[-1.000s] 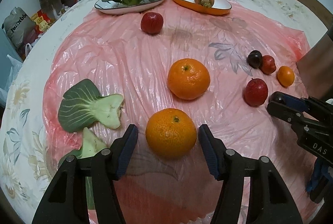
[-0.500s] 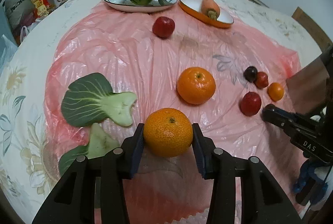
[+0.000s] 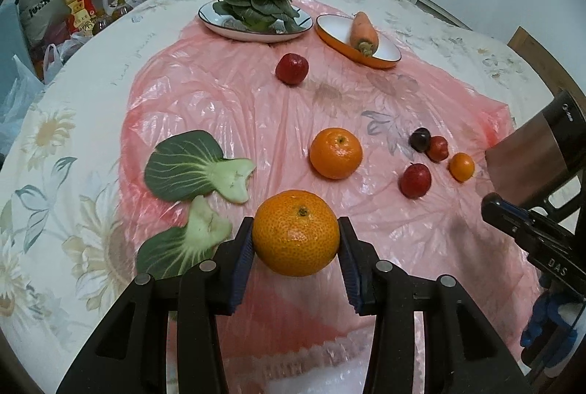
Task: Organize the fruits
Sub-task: 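Grasp an orange with the left tool while the right tool grasps a dark plum, then carry the orange and plum into the green box and open both tools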
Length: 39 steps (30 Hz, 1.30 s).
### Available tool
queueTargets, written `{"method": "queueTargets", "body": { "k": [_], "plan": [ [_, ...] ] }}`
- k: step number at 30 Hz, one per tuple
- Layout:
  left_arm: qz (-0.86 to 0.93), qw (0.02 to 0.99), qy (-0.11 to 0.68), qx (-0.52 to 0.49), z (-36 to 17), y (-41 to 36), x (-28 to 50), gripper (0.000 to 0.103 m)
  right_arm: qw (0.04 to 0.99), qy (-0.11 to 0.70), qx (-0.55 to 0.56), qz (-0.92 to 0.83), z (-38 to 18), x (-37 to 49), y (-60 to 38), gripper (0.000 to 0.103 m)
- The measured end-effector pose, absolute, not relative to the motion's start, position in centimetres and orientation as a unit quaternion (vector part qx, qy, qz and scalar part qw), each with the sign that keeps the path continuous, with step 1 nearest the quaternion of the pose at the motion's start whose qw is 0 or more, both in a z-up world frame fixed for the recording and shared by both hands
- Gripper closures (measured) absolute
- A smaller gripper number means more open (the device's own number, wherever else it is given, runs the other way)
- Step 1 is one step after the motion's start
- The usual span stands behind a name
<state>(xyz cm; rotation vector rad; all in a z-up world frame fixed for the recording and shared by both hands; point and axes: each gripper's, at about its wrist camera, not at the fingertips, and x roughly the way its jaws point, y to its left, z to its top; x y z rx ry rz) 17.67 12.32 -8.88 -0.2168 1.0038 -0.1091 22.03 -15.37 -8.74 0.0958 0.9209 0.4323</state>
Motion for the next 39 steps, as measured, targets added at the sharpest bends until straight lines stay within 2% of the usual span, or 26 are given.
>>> {"method": "queueTargets", "body": {
  "k": [7,14,25,39],
  "plan": [
    [-0.065,0.876,0.472,-0.078,-7.3,9.7,15.3,0.065,0.883,0.427,0.044,0.190,-7.3,17.1,-18.0,0.090],
    [-0.113,0.873,0.471,-0.050,-6.2,3.7,13.0,0.065,0.892,0.424,0.057,0.148,-6.8,12.3,-23.7,0.090],
    [-0.205,0.857,0.473,-0.012,-4.6,-8.1,10.0,0.065,0.906,0.411,0.088,0.052,-6.7,6.6,-35.6,0.090],
    [-0.327,0.822,0.463,0.060,-2.7,-24.7,8.2,0.065,0.906,0.404,0.122,-0.044,-8.2,4.0,-48.0,0.090]
  ]
}}
